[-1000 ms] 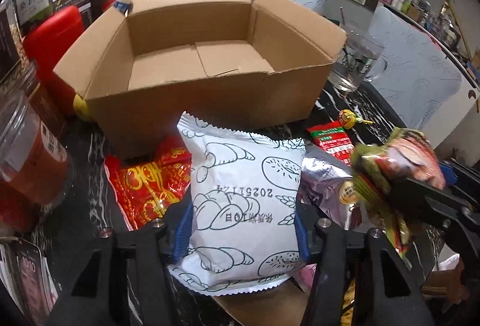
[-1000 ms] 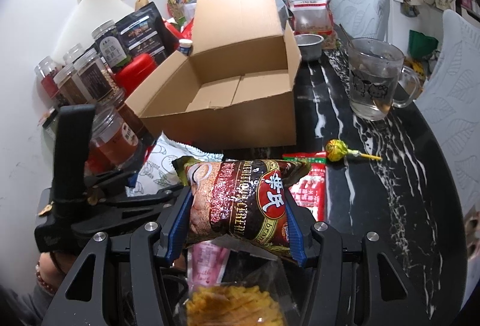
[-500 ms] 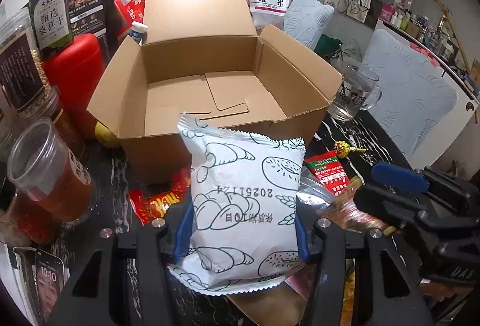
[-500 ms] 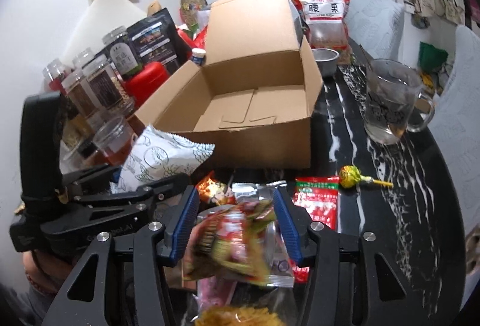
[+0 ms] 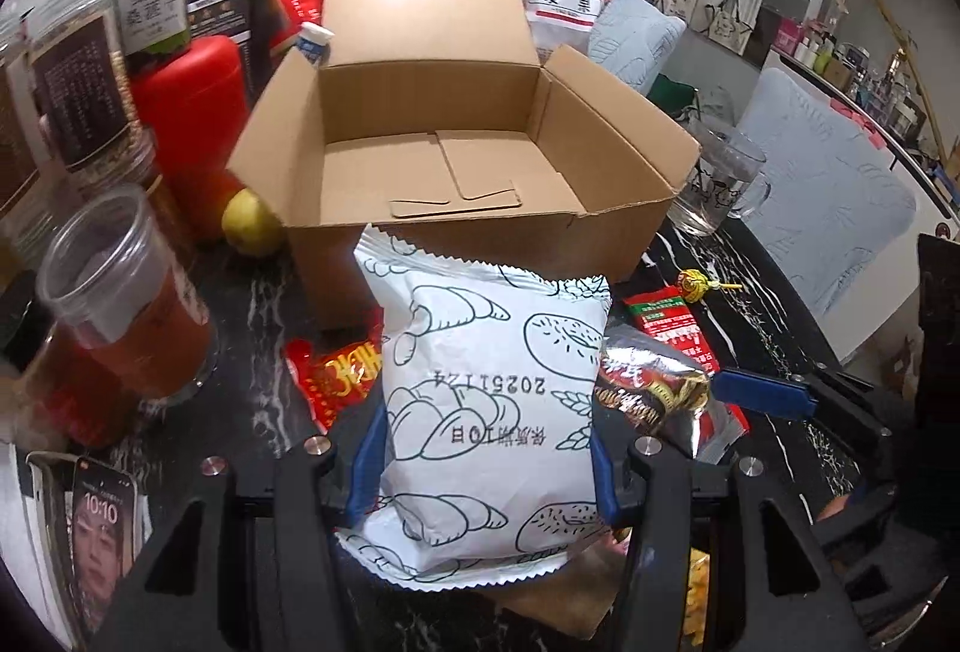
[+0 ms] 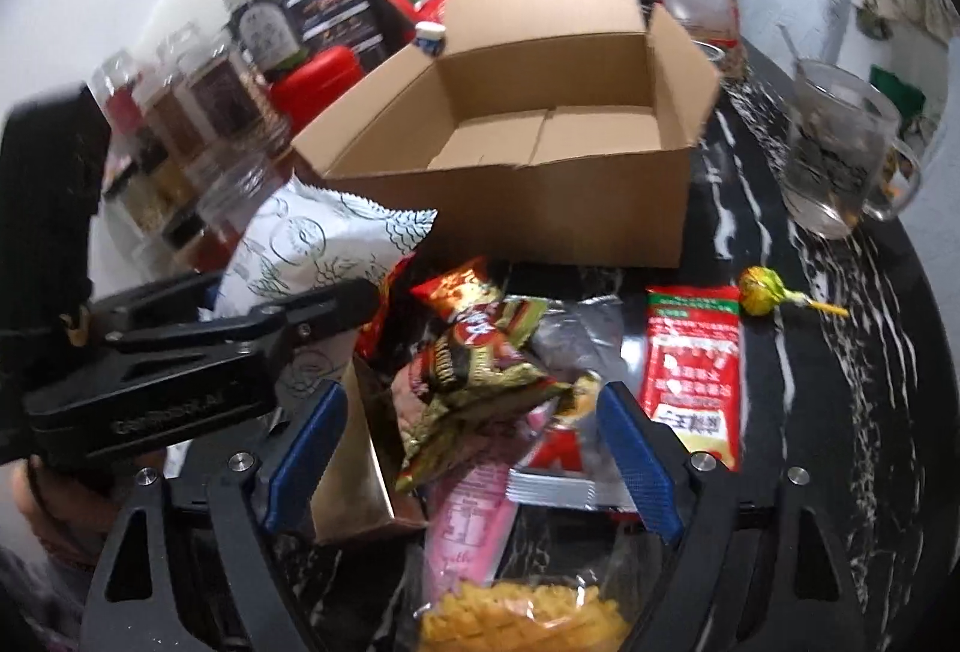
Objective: Organize snacks
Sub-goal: 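Lower both held packets into the cardboard box and open both tools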
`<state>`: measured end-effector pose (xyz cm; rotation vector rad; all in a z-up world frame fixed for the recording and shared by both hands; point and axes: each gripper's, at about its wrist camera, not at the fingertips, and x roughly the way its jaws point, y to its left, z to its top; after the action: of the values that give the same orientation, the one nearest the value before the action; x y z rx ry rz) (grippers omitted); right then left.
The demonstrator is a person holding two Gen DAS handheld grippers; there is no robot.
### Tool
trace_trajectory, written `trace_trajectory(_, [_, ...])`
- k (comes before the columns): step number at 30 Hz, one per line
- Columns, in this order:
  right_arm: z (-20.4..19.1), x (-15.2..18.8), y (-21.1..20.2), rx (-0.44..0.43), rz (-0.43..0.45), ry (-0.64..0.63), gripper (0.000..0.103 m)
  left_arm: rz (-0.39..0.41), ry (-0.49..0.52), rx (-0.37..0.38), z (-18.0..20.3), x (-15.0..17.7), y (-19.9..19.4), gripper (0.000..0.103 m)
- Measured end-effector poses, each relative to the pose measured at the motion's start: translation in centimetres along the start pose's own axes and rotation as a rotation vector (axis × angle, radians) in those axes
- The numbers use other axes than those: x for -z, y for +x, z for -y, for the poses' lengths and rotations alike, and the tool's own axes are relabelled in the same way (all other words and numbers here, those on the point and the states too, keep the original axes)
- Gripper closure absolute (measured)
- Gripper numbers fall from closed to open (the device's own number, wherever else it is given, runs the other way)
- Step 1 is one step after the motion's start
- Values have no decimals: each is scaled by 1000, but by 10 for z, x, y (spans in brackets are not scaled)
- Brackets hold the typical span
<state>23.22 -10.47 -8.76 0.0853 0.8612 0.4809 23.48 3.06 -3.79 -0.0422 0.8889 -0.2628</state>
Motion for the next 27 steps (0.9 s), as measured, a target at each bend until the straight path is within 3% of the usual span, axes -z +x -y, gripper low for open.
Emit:
trace_trajectory(5, [-13,-6,18,76,-13,-100,17,1,-30,-23,-14,6,-5,50])
trace_trajectory(16, [-20,-18,57,89,-105,-247,14,4,-64,-36,-32,4,-4,50])
trace_trajectory(17, [-22,-17,60,103,-110,-266,18,3,-65,-35,-32,3,-4,50])
trace_trajectory(18, [-23,-16,62,114,-112,-276,30,1,-65,-32,-32,3,-2,50])
trace_trajectory(20, [-23,-12,64,107,-108,-278,37,-2,-65,-28,-32,2,-1,50])
trace_trajectory(21, [-23,-12,64,93,-111,-276,49,-3,-64,-27,-33,2,0,50])
trace_trajectory(27, [-19,-14,51,99,-54,-254,57,2,-63,-17,-34,-1,-2,50])
